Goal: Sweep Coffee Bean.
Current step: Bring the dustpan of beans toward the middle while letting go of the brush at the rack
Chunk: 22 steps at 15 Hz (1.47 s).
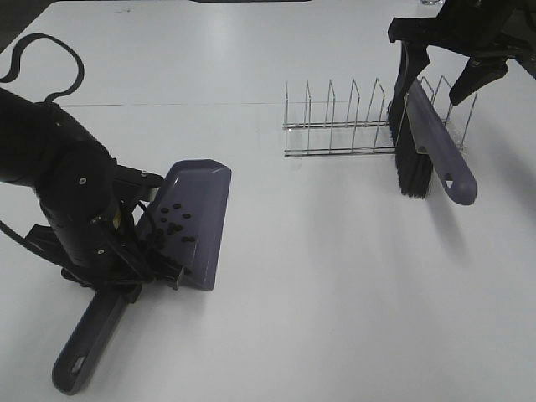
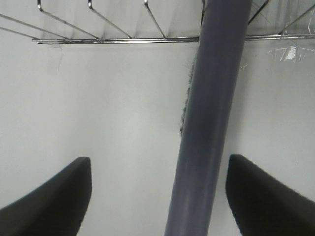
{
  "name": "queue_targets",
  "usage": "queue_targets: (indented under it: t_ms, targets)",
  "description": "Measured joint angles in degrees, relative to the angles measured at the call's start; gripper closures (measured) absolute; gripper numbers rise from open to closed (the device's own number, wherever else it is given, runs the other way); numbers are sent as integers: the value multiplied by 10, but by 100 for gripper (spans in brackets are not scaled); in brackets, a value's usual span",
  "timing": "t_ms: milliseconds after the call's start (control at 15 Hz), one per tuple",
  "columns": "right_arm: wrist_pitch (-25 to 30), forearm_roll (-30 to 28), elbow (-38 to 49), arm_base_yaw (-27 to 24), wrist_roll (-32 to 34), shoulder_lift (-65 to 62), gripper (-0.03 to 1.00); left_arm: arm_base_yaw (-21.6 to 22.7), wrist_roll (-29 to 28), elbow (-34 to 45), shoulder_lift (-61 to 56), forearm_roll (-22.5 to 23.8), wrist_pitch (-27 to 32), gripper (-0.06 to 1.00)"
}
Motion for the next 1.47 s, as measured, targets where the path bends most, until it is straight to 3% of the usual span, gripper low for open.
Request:
queue_targets:
  t_ms: [800,1067,1467]
  targets:
    - [1,1,40,0,-3,-38,30,42,-21,-17,-2,-17,-52,60]
    - [1,1,40,0,-4,-38,30,84,15,-37,-2,-27,-26,60]
    - [1,1,40,0,-5,-38,30,88,34,-40,24,-42,-42,60]
